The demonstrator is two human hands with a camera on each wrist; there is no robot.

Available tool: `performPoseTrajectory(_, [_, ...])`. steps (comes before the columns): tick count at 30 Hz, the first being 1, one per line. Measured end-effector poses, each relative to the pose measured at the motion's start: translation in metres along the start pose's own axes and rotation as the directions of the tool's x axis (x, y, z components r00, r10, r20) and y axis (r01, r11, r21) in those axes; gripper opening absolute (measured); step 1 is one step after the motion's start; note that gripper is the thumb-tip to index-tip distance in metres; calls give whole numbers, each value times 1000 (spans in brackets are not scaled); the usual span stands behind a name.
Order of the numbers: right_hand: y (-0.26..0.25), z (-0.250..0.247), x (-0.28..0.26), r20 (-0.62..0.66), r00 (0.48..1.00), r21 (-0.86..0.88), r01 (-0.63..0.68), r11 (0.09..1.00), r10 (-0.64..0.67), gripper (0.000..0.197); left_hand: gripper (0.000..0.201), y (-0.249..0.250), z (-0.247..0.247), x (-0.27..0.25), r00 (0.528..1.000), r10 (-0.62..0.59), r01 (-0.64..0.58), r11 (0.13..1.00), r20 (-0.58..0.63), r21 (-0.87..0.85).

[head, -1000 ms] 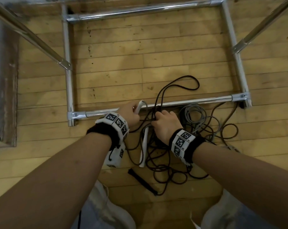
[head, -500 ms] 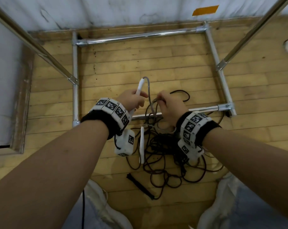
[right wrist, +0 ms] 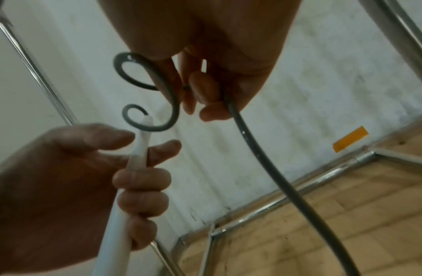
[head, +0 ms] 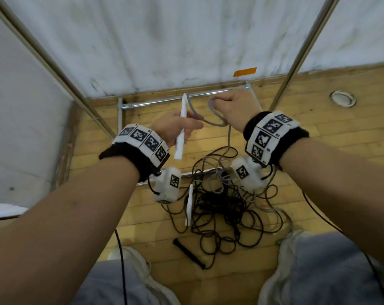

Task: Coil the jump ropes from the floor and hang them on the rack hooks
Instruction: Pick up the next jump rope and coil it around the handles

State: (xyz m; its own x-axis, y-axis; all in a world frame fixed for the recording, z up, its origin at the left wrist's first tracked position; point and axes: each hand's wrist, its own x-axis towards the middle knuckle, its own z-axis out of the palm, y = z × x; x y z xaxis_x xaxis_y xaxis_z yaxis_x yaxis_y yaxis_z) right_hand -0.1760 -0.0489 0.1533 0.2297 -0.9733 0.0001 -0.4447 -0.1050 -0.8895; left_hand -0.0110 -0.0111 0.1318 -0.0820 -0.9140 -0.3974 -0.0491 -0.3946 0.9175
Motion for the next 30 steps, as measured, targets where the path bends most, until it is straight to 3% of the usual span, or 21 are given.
performPoseTrajectory(4, [-46, -23, -6, -32, 999, 193, -12, 981, 18, 11, 23, 30, 7, -21, 997, 77, -76, 993, -4, 85])
performPoseTrajectory(6, [-65, -32, -9, -64, 998, 211, 2, 978, 12, 10, 29, 35, 12, -28, 996, 94, -94, 987, 4, 134])
performPoseTrajectory(10, [-80, -45, -10, -94, 993, 325, -33, 945, 67, 37, 36, 25, 28, -37, 995, 84, -93, 968, 52, 233])
performPoseTrajectory(14, [-73, -49, -6, -54, 974, 511, -164, 844, 222, 16, 10, 16, 49, -32, 993, 108, -114, 954, 39, 277])
performPoseTrajectory(17, [-63, -50, 5, -88, 965, 518, -169, 838, 249, 16, 16, 9, 51, -18, 994, 110, -111, 964, 19, 243])
performPoseTrajectory(21, [-29, -43, 9, -32, 962, 241, -256, 936, 271, 32, 13, -1, 40, 7, 994, 101, -95, 983, -31, 159])
performPoseTrajectory(24, [23, -12, -1, 172, 892, 253, -451, 856, 419, 11, 10, -9, 31, 28, 995, 73, -70, 997, -67, 41])
performPoseTrajectory(25, [40, 2, -4, 258, 863, 183, -485, 855, 434, 21, 11, -12, 28, 35, 995, 66, -64, 998, -72, 24])
performPoseTrajectory(28, [83, 39, -6, 466, 759, -245, -382, 891, 454, 64, 7, -24, 20, 50, 998, 6, -10, 997, -63, -71])
performPoseTrajectory(30, [106, 55, -5, 455, 734, -534, -229, 814, 504, 75, 8, -35, 17, 58, 997, -45, 36, 991, -61, -130])
